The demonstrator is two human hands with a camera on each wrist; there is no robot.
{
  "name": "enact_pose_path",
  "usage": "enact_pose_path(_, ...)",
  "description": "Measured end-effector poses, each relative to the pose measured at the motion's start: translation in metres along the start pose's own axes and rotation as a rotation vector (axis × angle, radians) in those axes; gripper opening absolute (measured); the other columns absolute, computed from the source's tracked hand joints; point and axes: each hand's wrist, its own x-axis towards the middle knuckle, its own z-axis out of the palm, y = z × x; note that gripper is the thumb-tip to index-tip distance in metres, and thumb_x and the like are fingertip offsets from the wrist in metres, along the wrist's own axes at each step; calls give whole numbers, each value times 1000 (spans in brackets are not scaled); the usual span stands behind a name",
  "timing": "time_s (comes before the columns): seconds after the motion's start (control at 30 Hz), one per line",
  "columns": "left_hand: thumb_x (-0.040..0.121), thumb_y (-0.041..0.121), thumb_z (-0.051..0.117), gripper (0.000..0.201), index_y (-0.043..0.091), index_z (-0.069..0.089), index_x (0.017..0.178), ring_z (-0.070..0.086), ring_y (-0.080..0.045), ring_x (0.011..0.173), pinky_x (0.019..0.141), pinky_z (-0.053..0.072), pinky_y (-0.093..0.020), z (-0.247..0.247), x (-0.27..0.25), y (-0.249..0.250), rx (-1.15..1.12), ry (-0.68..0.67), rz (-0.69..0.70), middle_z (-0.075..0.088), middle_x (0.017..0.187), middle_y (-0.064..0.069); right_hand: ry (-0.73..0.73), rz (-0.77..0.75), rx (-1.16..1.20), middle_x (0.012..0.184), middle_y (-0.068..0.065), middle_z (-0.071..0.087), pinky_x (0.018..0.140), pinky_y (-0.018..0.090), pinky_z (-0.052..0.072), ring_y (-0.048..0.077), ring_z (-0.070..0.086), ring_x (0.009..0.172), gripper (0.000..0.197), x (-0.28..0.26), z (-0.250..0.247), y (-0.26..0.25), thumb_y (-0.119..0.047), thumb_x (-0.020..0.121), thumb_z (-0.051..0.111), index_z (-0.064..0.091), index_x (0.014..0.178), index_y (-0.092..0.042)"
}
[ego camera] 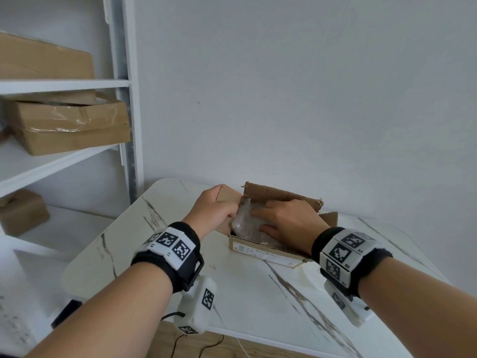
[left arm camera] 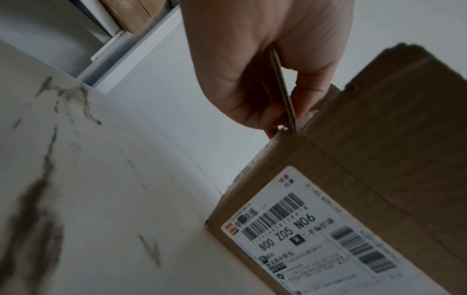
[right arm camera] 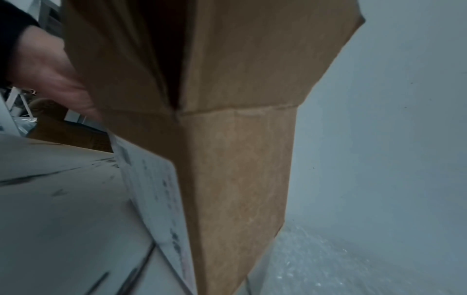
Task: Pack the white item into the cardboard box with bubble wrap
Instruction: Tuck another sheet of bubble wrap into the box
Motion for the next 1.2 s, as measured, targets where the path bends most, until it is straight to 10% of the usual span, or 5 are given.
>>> enact_pose_path(0.53,77,-2,52,28,16,64,94,57,-22,74,63,48,-33,0,8,0,58,-51,48,62,79,-3,-517,61,-219,134,-1,56,92,37,47,25,56,119,41,34,-21,-18,-33,98,34,41,137,-25)
enact_pose_path(0.77,80,-2,51,21,6,60,97,49,-17,69,63,40,-26,0,2,0,-10,-34,13,54,76,-3,-268,12,-184,117,-2,66,75,32,48,24,64,102,31,27,-14,-17,-21,94,42,55,122,-22)
enact_pose_path(0.9,81,-1,51,17,12,57,90,46,-13,67,61,37,-22,-1,1,-1,-35,-43,2,51,73,2,-44,-68,-102,69,-8,70,46,21,27,13,63,49,46,6,-28,-19,-14,52,81,74,92,-36)
enact_pose_path(1.03,80,-3,50,18,12,56,89,44,-15,69,64,36,-25,0,0,-1,-82,-51,-12,50,75,-1,-278,-40,2,135,-4,54,71,25,31,21,60,104,56,5,-30,-13,-12,88,48,44,134,-42)
enact_pose_path(1.2,82,-4,48,23,11,59,96,48,-12,67,62,38,-22,0,1,-1,-75,-65,-7,53,72,3,-420,-65,56,141,-9,47,88,29,39,14,46,122,38,13,-43,-24,-22,93,36,50,127,-31)
